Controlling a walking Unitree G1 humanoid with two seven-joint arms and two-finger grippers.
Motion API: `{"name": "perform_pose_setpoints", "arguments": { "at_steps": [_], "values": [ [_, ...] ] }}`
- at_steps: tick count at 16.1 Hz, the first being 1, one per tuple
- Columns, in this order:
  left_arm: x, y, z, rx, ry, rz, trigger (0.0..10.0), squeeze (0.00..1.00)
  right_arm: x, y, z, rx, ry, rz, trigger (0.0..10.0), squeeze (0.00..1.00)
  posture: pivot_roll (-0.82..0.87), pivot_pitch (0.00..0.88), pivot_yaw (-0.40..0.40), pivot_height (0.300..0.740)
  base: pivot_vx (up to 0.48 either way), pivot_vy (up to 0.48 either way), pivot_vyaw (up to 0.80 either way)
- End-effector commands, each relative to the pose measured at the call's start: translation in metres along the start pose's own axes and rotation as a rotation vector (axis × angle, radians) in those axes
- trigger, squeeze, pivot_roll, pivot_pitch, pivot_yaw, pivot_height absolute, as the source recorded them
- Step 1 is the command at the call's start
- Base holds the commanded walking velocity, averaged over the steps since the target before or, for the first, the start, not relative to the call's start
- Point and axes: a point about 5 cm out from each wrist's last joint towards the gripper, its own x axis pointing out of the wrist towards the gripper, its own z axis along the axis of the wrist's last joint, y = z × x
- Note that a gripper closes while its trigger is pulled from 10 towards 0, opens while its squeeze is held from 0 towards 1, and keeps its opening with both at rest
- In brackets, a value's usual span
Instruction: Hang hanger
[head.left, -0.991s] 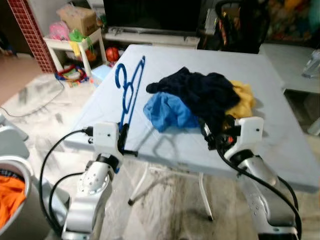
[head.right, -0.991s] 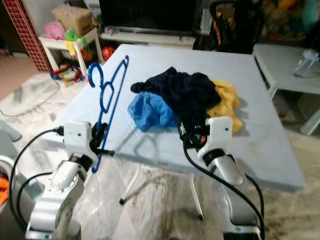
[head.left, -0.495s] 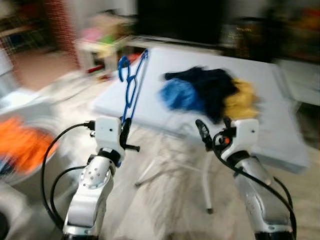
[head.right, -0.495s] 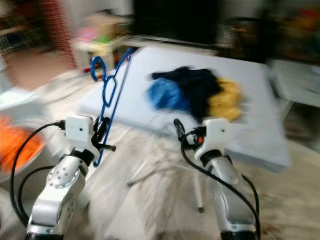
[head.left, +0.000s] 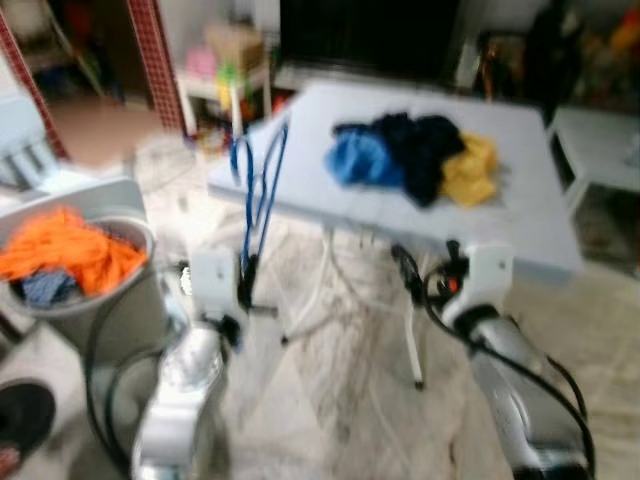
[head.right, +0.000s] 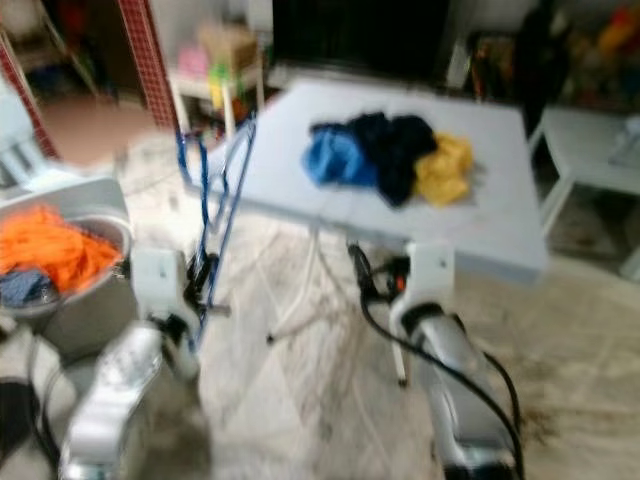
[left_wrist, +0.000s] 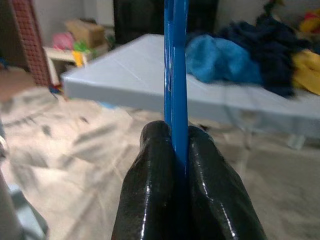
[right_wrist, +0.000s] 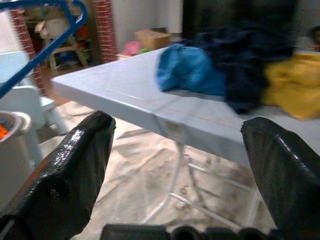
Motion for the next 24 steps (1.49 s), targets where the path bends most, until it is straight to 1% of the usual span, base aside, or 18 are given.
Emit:
{"name": "perform_pose_setpoints", "arguments": {
  "at_steps": [1, 7, 24],
  "values": [
    [0.0036, -0.0023, 0.0078, -0.001, -0.025, -0.029, 10.0, 0.00, 0.0010, 0.0001, 0.0022, -0.004, -0.004, -0.003, 10.0, 0.00, 0.00, 0.000, -0.034, 0.740, 0.000, 0.000, 0.00],
    [0.0030, -0.0033, 0.0063, -0.005, -0.015, -0.041, 10.0, 0.00, -0.0007, -0.0011, -0.0010, 0.007, 0.013, -0.017, 10.0, 0.00, 0.00, 0.000, -0.031, 0.740, 0.000, 0.388, 0.00],
    [0.0021, -0.0056, 0.0017, 0.001, 0.006, -0.068, 10.0, 0.00, 0.0022, -0.0022, -0.0013, -0.011, 0.027, -0.021, 10.0, 0.00, -0.01, 0.008, -0.037, 0.740, 0.000, 0.391, 0.00]
  ]
}}
